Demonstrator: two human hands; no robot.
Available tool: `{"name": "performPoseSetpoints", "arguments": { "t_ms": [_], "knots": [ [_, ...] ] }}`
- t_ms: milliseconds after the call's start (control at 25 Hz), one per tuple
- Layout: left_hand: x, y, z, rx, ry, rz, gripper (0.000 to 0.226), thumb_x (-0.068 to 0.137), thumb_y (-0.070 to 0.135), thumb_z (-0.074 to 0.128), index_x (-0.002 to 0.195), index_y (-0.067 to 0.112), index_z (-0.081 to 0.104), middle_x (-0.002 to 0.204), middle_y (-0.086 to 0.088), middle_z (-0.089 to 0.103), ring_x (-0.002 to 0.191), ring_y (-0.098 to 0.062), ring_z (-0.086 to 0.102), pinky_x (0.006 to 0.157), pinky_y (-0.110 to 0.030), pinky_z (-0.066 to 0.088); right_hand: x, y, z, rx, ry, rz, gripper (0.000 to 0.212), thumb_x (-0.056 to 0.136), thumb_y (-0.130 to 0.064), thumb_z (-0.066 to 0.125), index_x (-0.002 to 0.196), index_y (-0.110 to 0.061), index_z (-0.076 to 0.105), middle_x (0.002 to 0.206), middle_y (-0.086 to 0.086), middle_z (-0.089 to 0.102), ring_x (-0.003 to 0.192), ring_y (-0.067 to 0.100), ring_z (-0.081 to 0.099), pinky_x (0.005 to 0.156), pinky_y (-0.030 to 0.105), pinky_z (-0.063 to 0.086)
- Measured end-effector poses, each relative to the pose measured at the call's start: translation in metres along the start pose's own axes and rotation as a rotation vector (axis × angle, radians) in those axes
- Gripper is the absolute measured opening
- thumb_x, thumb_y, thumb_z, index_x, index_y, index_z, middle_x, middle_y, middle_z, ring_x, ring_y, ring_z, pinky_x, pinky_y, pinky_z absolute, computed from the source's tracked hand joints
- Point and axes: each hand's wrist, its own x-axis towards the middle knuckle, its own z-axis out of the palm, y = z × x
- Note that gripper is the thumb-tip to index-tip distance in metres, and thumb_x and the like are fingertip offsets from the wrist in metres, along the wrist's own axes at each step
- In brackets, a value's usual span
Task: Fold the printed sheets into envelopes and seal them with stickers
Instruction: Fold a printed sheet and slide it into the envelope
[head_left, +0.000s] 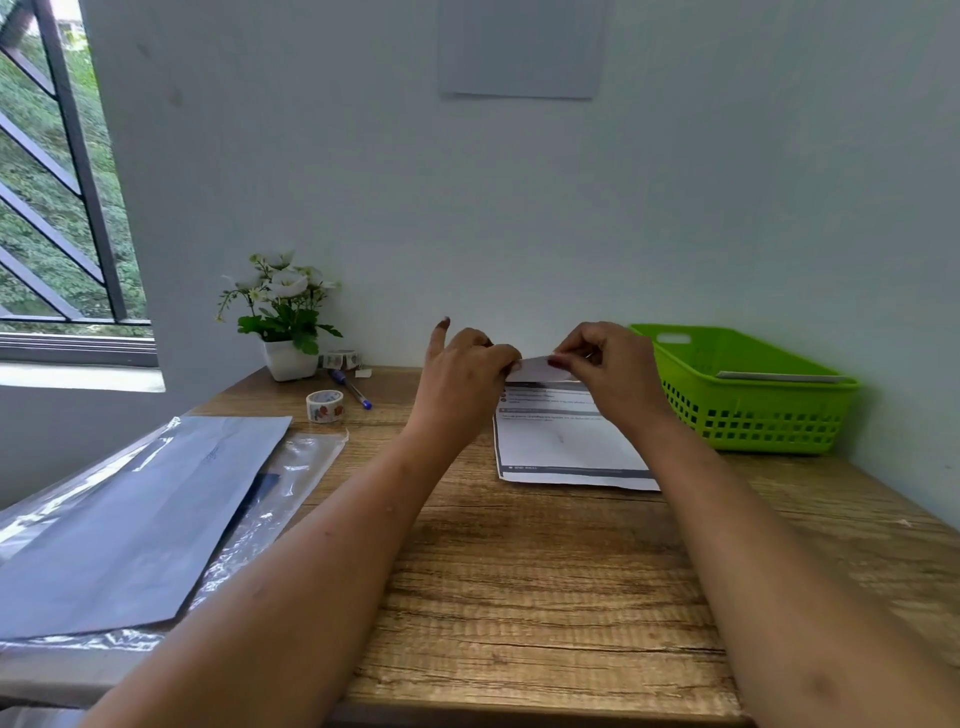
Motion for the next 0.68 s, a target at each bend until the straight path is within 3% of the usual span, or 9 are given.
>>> {"name": "performPoseSetpoints", "arguments": {
  "t_ms": [80,120,200,320,440,520,560,600,680],
  "knots": [
    [0.003,-0.004,-0.003,-0.16,0.08,-0.094,0.022,0.095,0.013,0.048,0.1,0.013,0.07,0.086,-0.005,0.069,0.088,-0.021,0.06,0.112,-0.05,0.023,0.001,0.0,-0.002,0.062,0.128,0.036,0.009,0.081,-0.021,0.073,0.08,-0.015,0.067,0.057,-0.007,0.054,0.052,0.0,0.049,0.054,0.01,0.035],
    [0.003,-0.008,-0.004,-0.252,0.132,-0.144,0.022,0.096,0.011,0.047,0.096,0.012,0.069,0.077,0.0,0.066,0.075,-0.017,0.058,0.108,-0.049,0.027,0.001,0.001,-0.001,0.099,0.162,0.073,0.011,0.084,-0.024,0.07,0.087,-0.014,0.066,0.061,-0.006,0.054,0.055,0.0,0.049,0.057,0.012,0.037],
    [0.004,-0.014,-0.005,-0.443,0.216,-0.24,0.021,0.097,0.01,0.045,0.089,0.011,0.065,0.064,0.01,0.054,0.057,-0.005,0.046,0.092,-0.039,0.037,0.002,0.01,0.004,0.149,0.16,0.228,0.029,0.088,-0.03,0.064,0.113,-0.017,0.059,0.094,0.003,0.059,0.084,0.008,0.056,0.077,0.026,0.046],
    [0.007,-0.017,-0.009,-0.681,0.281,-0.401,0.021,0.098,0.011,0.044,0.089,0.011,0.062,0.066,0.007,0.051,0.056,-0.002,0.042,0.057,-0.02,0.033,0.001,0.031,0.009,0.224,0.094,0.535,0.07,0.087,-0.043,0.062,0.145,-0.023,0.028,0.143,0.008,0.035,0.128,0.022,0.04,0.109,0.041,0.035],
    [0.012,-0.02,-0.013,-1.07,0.281,-0.581,0.025,0.1,0.013,0.041,0.082,0.017,0.058,0.074,0.006,0.056,0.068,-0.006,0.049,0.063,-0.025,0.041,-0.002,0.036,0.006,0.51,0.038,0.713,0.096,0.081,-0.054,0.064,0.151,-0.03,0.003,0.158,-0.002,0.015,0.143,0.021,0.023,0.116,0.045,0.023],
    [0.013,-0.023,-0.016,-1.283,0.253,-0.685,0.028,0.101,0.016,0.042,0.078,0.021,0.057,0.077,0.005,0.059,0.073,-0.012,0.054,0.068,-0.032,0.046,-0.002,0.036,0.0,0.637,0.049,0.758,0.095,0.081,-0.052,0.065,0.15,-0.031,0.004,0.156,-0.004,0.022,0.14,0.021,0.028,0.111,0.044,0.027],
    [0.012,-0.027,-0.016,-1.323,0.235,-0.747,0.027,0.101,0.018,0.042,0.078,0.021,0.057,0.079,0.005,0.06,0.074,-0.013,0.055,0.069,-0.034,0.047,-0.001,0.036,-0.004,0.656,0.087,0.778,0.086,0.083,-0.047,0.066,0.149,-0.029,0.013,0.149,0.0,0.034,0.132,0.021,0.04,0.103,0.041,0.035],
    [0.011,-0.031,-0.017,-1.317,0.208,-0.81,0.026,0.101,0.02,0.042,0.079,0.021,0.057,0.08,0.004,0.06,0.075,-0.013,0.055,0.07,-0.035,0.048,0.0,0.038,-0.009,0.657,0.123,0.795,0.071,0.086,-0.04,0.066,0.144,-0.026,0.028,0.137,0.004,0.048,0.114,0.019,0.054,0.088,0.035,0.042],
    [0.006,-0.042,-0.016,-1.199,0.12,-0.907,0.024,0.1,0.022,0.044,0.081,0.02,0.058,0.083,0.0,0.059,0.076,-0.015,0.055,0.075,-0.038,0.05,0.001,0.038,-0.017,0.649,0.136,0.819,0.03,0.089,-0.025,0.064,0.117,-0.021,0.054,0.108,0.004,0.059,0.078,0.012,0.056,0.064,0.025,0.041]
  ]
}}
